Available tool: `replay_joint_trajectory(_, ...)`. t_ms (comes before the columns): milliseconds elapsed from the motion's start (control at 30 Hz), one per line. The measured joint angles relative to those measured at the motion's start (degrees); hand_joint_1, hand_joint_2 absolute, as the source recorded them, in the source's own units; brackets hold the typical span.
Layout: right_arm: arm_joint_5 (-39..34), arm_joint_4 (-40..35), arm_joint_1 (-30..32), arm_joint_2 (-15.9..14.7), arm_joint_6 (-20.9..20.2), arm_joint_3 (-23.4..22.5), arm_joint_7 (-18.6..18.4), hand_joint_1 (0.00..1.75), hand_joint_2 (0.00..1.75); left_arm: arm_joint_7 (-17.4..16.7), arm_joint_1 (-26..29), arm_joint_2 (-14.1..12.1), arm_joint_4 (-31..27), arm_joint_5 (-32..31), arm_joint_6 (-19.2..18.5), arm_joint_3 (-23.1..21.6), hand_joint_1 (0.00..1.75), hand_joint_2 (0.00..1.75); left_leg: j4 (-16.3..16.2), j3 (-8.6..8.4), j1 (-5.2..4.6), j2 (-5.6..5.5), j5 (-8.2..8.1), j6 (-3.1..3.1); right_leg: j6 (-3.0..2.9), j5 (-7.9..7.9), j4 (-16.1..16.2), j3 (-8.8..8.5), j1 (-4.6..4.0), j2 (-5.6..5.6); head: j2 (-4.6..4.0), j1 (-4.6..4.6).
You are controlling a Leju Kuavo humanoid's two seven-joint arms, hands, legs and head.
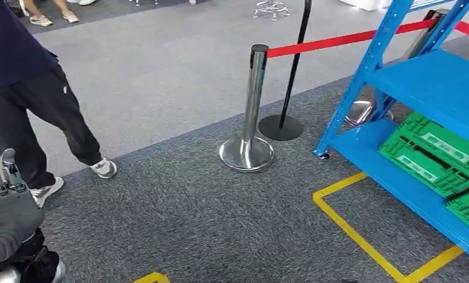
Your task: Take the parts from the cabinet and place them on the table.
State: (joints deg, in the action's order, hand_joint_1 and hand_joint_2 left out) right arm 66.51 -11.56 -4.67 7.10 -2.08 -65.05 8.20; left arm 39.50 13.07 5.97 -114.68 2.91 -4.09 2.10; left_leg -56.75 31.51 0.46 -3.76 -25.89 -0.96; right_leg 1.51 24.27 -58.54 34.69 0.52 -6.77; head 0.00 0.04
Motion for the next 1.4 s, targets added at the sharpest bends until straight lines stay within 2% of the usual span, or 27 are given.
replay_joint_trajectory(100,0.02,0.00,0.63,0.00,0.00,0.00,-0.02,0.00,0.00,0.00,-0.25,0.02,0.00,0.00,-0.02,0.07,0.00,0.00,0.69,-0.16,0.01,1.66,0.65,1.30,1.10,-0.42,0.52,0.70,0.31,-0.81,0.00,-0.11)
replay_joint_trajectory(133,0.02,0.00,0.72,0.00,0.00,0.00,-0.04,0.00,0.00,0.00,-0.30,0.18,0.00,0.00,-0.02,0.04,0.00,0.00,0.78,-0.18,0.01,2.16,0.74,1.57,1.13,0.63,-0.70,1.22,-0.05,2.72,0.00,0.09)
replay_joint_trajectory(167,0.02,0.00,0.59,0.00,0.00,0.00,-0.04,0.00,0.00,0.00,-0.26,0.26,-0.02,0.00,-0.04,0.09,0.00,0.00,0.78,-0.18,-0.04,2.80,0.68,1.95,1.39,3.06,-3.96,2.74,-0.10,4.98,0.00,0.44)
replay_joint_trajectory(233,0.02,0.00,0.30,0.04,-0.13,0.02,-0.02,0.00,0.00,0.00,-0.09,0.31,0.00,0.00,-0.04,0.15,0.00,0.00,0.74,-0.17,-0.22,4.37,0.54,2.15,1.77,8.09,-14.08,7.44,0.02,6.23,0.00,0.35)
replay_joint_trajectory(300,0.02,0.00,0.37,0.04,-0.09,0.02,-0.02,0.00,0.00,0.00,-0.10,0.31,0.00,0.00,-0.04,0.15,0.00,0.00,0.73,-0.24,-0.25,5.65,0.48,2.18,2.02,8.86,-18.19,9.22,0.04,6.34,0.00,0.33)
replay_joint_trajectory(333,0.04,0.00,0.49,0.02,-0.07,0.02,-0.04,0.00,0.00,0.00,-0.10,0.31,0.00,0.02,-0.04,0.15,0.00,0.00,0.72,-0.34,-0.24,6.22,0.41,2.10,2.08,7.14,-15.84,7.80,0.04,6.44,0.00,0.37)
replay_joint_trajectory(400,0.04,0.00,0.52,-0.02,0.00,0.02,-0.04,0.00,0.00,0.00,-0.10,0.31,0.00,0.00,-0.04,0.15,0.00,0.00,0.69,-0.77,-0.13,7.29,0.07,1.68,2.03,2.46,-5.41,1.96,0.05,7.79,0.00,0.37)
replay_joint_trajectory(433,0.04,0.00,0.44,-0.02,0.02,0.02,-0.04,0.00,0.00,0.00,-0.10,0.31,0.00,0.00,-0.04,0.17,0.00,0.00,0.59,-1.10,-0.33,7.74,-0.19,1.27,2.07,1.18,-0.54,-0.89,0.02,10.30,0.00,0.39)
replay_joint_trajectory(467,0.04,0.02,0.28,0.07,-0.02,0.02,-0.02,0.00,0.00,0.00,-0.10,0.31,0.00,0.00,-0.04,0.17,0.00,0.00,0.35,-1.14,-0.79,8.03,-0.55,0.92,1.57,1.28,-0.15,-1.59,-0.07,10.79,0.00,0.37)
replay_joint_trajectory(600,0.04,0.02,0.27,0.07,-0.04,0.02,0.02,0.00,0.00,0.00,-0.26,0.35,0.00,0.00,-0.04,0.13,0.00,0.00,0.52,-1.50,-0.62,9.64,-0.74,-0.08,-0.26,1.04,-0.18,-0.82,-0.15,8.14,0.00,0.04)
replay_joint_trajectory(667,0.04,0.02,0.28,0.02,-0.07,0.02,-0.04,0.00,0.00,0.00,-0.30,0.31,-0.02,0.00,-0.04,0.13,0.00,0.00,-2.87,-0.13,-0.39,5.53,-3.41,-0.73,-0.87,0.80,-0.07,-0.84,0.21,7.17,0.00,-0.20)
replay_joint_trajectory(733,0.02,0.00,0.00,0.02,0.07,0.00,0.00,0.00,0.00,0.00,-0.08,0.33,0.00,0.00,-0.04,0.13,0.00,0.00,-12.95,4.67,-0.31,4.37,-8.26,-0.89,-1.24,0.79,-0.08,-0.70,0.16,5.97,0.00,-0.31)
replay_joint_trajectory(767,0.02,0.00,-0.03,0.02,0.04,0.02,0.02,0.00,0.00,0.00,-0.06,0.31,0.00,0.00,-0.04,0.15,0.00,0.00,-17.24,6.95,-0.32,4.33,-9.57,-0.88,-1.28,0.76,-0.08,-0.68,0.11,5.28,0.00,-0.26)
replay_joint_trajectory(800,0.04,0.00,0.02,0.02,0.04,0.02,0.00,0.00,0.00,0.00,-0.05,0.31,0.00,0.35,-0.04,0.15,0.00,0.00,-18.69,7.97,-0.34,4.29,-9.33,-0.77,-1.28,0.76,-0.09,-0.70,0.09,4.71,0.00,-0.24)
replay_joint_trajectory(833,0.13,0.00,0.08,0.02,0.06,0.02,-0.13,0.00,0.00,0.00,-0.07,1.06,0.00,3.00,-0.45,0.51,0.00,0.00,-17.42,7.66,-0.33,4.23,-7.60,-0.62,-1.27,0.76,-0.09,-0.75,0.09,3.86,0.00,-0.28)
replay_joint_trajectory(900,0.39,0.00,0.08,0.04,0.26,0.02,-0.39,0.00,0.00,0.00,-0.25,3.35,0.00,9.93,-2.29,3.10,0.00,0.00,-8.75,3.78,-0.30,3.44,-2.14,-0.16,-1.08,0.64,-0.10,-0.87,0.18,2.32,0.00,-0.28)
replay_joint_trajectory(933,0.44,0.00,0.07,0.06,0.31,0.04,-0.42,0.00,0.00,0.00,-0.34,4.21,0.00,11.34,-2.60,4.25,0.00,0.00,-3.51,1.28,-0.16,1.69,0.15,0.01,-0.90,0.56,-0.10,-0.89,0.31,1.63,0.00,-0.28)
replay_joint_trajectory(967,0.48,0.00,0.02,0.07,0.35,0.07,-0.42,0.00,0.00,0.00,-0.34,4.96,0.00,11.58,-2.84,5.05,0.00,0.00,-0.61,0.07,0.08,-1.20,-0.01,0.09,-0.53,0.56,-0.30,-0.63,0.02,1.01,0.00,-0.31)
replay_joint_trajectory(1033,0.52,0.00,0.03,0.07,0.39,0.15,-0.46,0.00,0.00,0.00,-0.32,5.88,0.00,11.87,-3.17,5.99,0.00,0.00,-0.17,0.20,-0.01,-0.39,-0.09,0.17,0.27,0.21,-0.07,-0.03,0.24,-0.02,0.00,-0.31)
replay_joint_trajectory(1100,0.52,0.00,0.46,0.07,0.46,0.20,-0.46,0.00,0.00,0.00,-0.53,6.85,0.00,12.09,-3.26,6.66,0.00,0.00,0.17,0.05,-0.12,0.62,0.28,0.89,1.19,-0.18,0.54,0.62,0.52,-1.11,0.00,-0.30)
replay_joint_trajectory(1133,0.52,0.00,0.60,0.07,0.46,0.22,-0.48,0.00,0.00,0.00,-0.65,7.17,0.00,12.11,-3.30,6.82,0.00,0.00,0.62,-0.12,0.22,1.64,0.58,1.32,1.31,0.11,0.11,0.66,0.49,-0.49,0.00,-0.22)
replay_joint_trajectory(1167,0.52,0.00,0.64,0.07,0.46,0.26,-0.48,0.00,0.00,0.00,-0.68,7.62,0.00,12.13,-3.39,6.93,0.00,0.00,0.64,-0.13,0.17,1.95,0.55,1.64,1.46,1.74,-1.88,1.57,-0.01,2.63,0.00,0.15)
replay_joint_trajectory(1200,0.52,0.00,0.51,0.09,0.46,0.33,-0.48,0.00,0.00,0.00,-0.63,7.80,0.00,12.13,-3.41,7.10,0.00,0.00,0.63,-0.12,0.04,2.75,0.45,1.89,1.66,4.28,-5.99,3.58,0.00,4.66,0.00,0.35)
replay_joint_trajectory(1267,0.57,0.00,0.35,0.13,0.46,0.39,-0.46,0.00,0.00,0.00,-0.53,8.11,0.00,12.15,-3.41,7.50,0.00,0.00,0.59,-0.13,-0.27,4.28,0.33,2.07,1.81,8.42,-15.47,7.87,0.05,6.19,0.00,0.26)
replay_joint_trajectory(1300,0.57,0.00,0.38,0.13,0.48,0.42,-0.46,0.00,0.00,0.00,-0.53,8.22,0.00,12.15,-3.41,7.61,0.00,0.00,0.58,-0.16,-0.33,4.97,0.30,2.09,1.90,8.96,-18.12,9.01,0.05,6.37,0.00,0.26)
replay_joint_trajectory(1333,0.57,0.00,0.47,0.13,0.50,0.42,-0.46,0.00,0.00,0.00,-0.53,8.39,0.00,12.15,-3.41,7.69,0.00,0.00,0.58,-0.23,-0.33,5.55,0.27,2.11,1.93,8.02,-17.48,8.54,0.05,6.42,0.00,0.26)
replay_joint_trajectory(1400,0.57,0.00,0.58,0.13,0.63,0.42,-0.48,0.00,0.00,0.00,-0.55,8.57,0.00,12.15,-3.41,7.91,0.00,0.00,0.55,-0.54,-0.32,6.62,0.06,1.94,1.79,3.49,-8.65,3.50,0.04,7.06,0.00,0.26)
